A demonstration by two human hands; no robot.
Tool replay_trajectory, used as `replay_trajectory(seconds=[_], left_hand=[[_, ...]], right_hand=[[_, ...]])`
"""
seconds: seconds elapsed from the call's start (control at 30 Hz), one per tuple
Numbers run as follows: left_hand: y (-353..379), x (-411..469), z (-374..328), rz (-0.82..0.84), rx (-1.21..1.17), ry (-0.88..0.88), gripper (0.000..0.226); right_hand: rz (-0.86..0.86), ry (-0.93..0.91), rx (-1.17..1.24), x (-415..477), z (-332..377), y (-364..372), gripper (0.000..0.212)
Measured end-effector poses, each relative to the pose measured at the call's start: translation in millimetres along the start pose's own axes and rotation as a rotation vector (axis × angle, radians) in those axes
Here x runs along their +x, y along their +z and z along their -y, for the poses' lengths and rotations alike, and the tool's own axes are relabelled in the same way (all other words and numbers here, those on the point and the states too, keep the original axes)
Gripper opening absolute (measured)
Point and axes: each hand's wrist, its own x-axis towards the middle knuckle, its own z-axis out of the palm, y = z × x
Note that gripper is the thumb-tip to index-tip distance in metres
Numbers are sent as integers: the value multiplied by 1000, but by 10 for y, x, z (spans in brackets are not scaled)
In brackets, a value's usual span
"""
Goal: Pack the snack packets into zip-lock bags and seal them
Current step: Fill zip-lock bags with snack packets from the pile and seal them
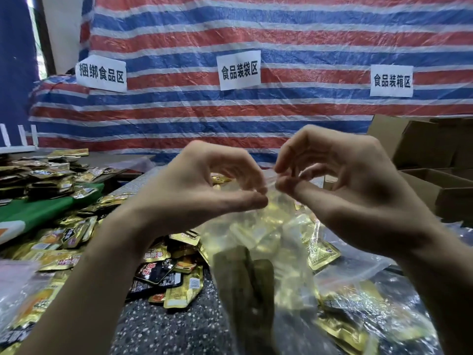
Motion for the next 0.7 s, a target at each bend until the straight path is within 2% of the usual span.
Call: replay_trajectory(seconds=[0.1, 0.33, 0.5, 0.7], left_hand=[[23, -6, -93, -36, 70, 11, 15], [46, 11, -129, 10, -50, -119, 23], [87, 23, -110, 34, 65, -185, 4], [222, 67, -122, -29, 141, -212, 6]], right_hand=[[-3, 35, 34, -2, 14, -5, 18], [103, 119, 60, -19, -32, -85, 17], [160, 134, 4, -14, -63, -74, 16], [207, 151, -69, -12, -100, -88, 14]])
